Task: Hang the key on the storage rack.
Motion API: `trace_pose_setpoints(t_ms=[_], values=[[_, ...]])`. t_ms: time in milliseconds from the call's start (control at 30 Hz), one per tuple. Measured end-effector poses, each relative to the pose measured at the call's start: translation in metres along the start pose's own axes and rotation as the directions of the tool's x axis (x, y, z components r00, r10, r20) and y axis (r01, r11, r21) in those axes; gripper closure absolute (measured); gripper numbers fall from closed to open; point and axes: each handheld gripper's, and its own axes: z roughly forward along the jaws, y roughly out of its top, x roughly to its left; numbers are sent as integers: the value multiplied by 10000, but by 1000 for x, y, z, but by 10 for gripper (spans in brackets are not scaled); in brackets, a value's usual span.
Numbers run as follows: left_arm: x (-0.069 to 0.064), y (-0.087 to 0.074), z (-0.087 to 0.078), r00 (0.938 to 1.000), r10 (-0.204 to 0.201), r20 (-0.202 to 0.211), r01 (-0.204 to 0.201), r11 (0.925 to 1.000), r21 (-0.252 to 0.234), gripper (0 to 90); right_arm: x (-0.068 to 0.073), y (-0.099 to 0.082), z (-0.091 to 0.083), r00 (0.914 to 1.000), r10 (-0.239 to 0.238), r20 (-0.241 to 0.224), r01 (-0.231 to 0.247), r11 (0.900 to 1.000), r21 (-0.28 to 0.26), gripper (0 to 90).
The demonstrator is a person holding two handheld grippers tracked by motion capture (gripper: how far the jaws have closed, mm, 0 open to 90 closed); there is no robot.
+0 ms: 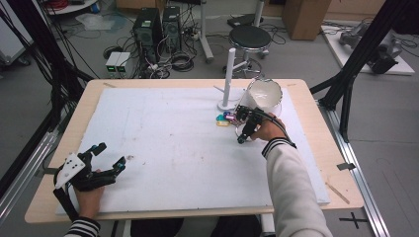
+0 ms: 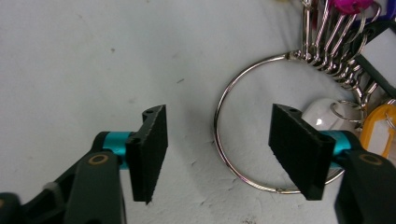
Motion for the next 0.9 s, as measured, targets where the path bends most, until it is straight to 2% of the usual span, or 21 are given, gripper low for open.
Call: trace_pose_setpoints(t_ms=[367, 467, 667, 733, 900], values=[[0, 0, 0, 10000, 7, -9, -7, 10000, 7, 106, 0, 4, 7, 9996, -246, -147, 254, 9981, 561, 517], [0, 0, 0, 10000, 3, -4, -3, 10000, 1, 106, 1, 6, 8, 9999, -124, -113, 131, 9975, 690, 552], [0, 0, 0, 10000, 9, -5, -9, 10000, 2, 106, -1, 6, 11, 9996, -245, -159, 256, 9972, 700, 583], [0, 0, 0, 10000, 0, -5, 0, 10000, -2, 106, 0, 6, 10, 9997, -97, -214, 114, 9968, 790, 603], [0, 0, 0, 10000, 6, -19, -6, 10000, 8, 106, -1, 6, 11, 9997, -72, -249, 95, 9956, 934, 654]])
